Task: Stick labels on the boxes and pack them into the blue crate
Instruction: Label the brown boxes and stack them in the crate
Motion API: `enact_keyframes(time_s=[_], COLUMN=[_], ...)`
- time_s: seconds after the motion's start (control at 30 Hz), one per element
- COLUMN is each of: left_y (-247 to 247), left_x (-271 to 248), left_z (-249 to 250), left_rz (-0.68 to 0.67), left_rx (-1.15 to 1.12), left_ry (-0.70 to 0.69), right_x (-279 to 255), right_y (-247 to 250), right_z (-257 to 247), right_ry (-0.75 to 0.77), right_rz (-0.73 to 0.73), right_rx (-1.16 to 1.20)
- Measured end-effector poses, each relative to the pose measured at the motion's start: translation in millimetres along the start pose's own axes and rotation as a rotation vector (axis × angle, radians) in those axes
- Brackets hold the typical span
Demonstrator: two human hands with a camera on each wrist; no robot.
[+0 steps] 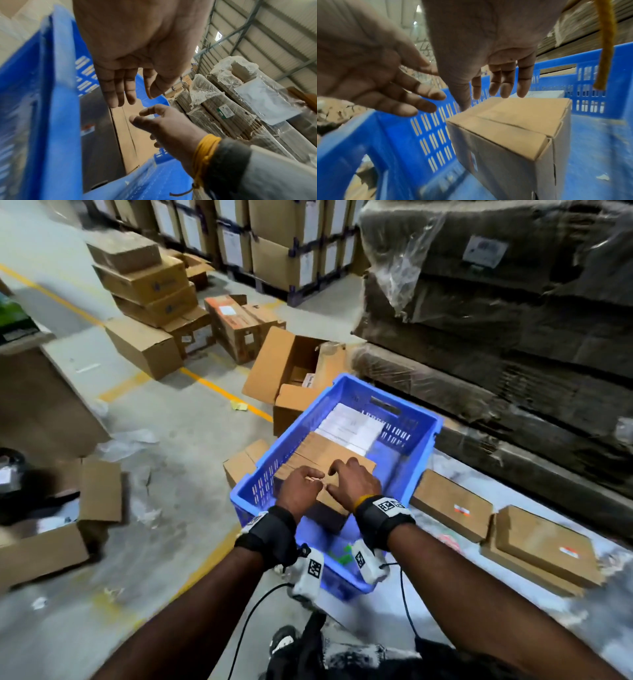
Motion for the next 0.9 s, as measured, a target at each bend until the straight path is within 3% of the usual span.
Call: enact_keyframes(time_s=[0.47, 0.63, 0.9], left_y=[-169.9, -250.1, -376.4], left_x=[-17.4, -29.6, -33.4], left_z=[128.3, 156.7, 160.3], left_rz=[-0.3, -0.435, -0.591], left_rx=[0.114, 0.202, 0.482], left_ry=[-0.204, -0.224, -0.169], right_x=[-91.9, -123.9, -164.4], right_y=[111.4, 118.4, 111.1], right_z=[164.9, 244.3, 382.2], right_ry=[-0.344, -0.482, -0.753], right_rz=[0.411, 0.438, 0.431], right_rx=[0.251, 0.277, 0.362])
Point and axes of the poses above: each hand's wrist, its own x-axis towards the middle knuckle, its own y-axis out of the back of the hand, z = x × y, the point moved 4 cm from there along x, towards the middle knuckle, and after that the axes turned 13 degrees about x, right-handed, at the moved point
